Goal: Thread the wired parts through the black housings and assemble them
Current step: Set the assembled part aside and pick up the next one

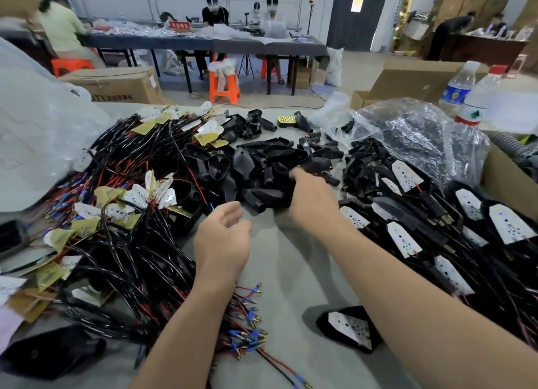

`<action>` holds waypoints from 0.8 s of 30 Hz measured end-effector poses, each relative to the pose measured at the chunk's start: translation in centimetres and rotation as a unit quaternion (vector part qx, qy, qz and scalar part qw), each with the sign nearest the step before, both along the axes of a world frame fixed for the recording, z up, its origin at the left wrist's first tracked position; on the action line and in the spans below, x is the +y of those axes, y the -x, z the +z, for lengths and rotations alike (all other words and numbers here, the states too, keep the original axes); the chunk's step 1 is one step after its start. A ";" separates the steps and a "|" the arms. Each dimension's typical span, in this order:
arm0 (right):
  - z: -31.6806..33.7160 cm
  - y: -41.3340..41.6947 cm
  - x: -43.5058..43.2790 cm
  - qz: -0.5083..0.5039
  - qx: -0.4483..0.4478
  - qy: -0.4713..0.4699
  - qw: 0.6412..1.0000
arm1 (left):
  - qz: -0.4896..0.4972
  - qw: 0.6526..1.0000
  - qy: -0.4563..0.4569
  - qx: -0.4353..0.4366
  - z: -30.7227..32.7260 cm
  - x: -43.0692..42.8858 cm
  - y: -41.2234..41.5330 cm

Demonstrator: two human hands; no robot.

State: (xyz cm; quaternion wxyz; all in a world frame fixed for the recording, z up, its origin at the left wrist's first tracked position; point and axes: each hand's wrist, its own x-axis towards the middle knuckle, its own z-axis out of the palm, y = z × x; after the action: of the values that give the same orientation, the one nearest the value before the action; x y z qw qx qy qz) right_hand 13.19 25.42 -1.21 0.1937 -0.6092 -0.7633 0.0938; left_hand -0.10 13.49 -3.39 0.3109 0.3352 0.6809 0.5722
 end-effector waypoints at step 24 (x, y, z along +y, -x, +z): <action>0.3 0.3 -9.0 0.090 0.074 0.058 0.991 | -0.144 0.969 -0.052 -0.194 2.2 -1.0 0.5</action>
State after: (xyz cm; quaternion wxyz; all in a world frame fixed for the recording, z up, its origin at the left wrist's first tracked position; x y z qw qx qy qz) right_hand 12.90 16.42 -0.91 0.2046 -0.5394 -0.7919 0.2002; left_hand -0.64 12.54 -1.23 0.4982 0.3280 0.5218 0.6098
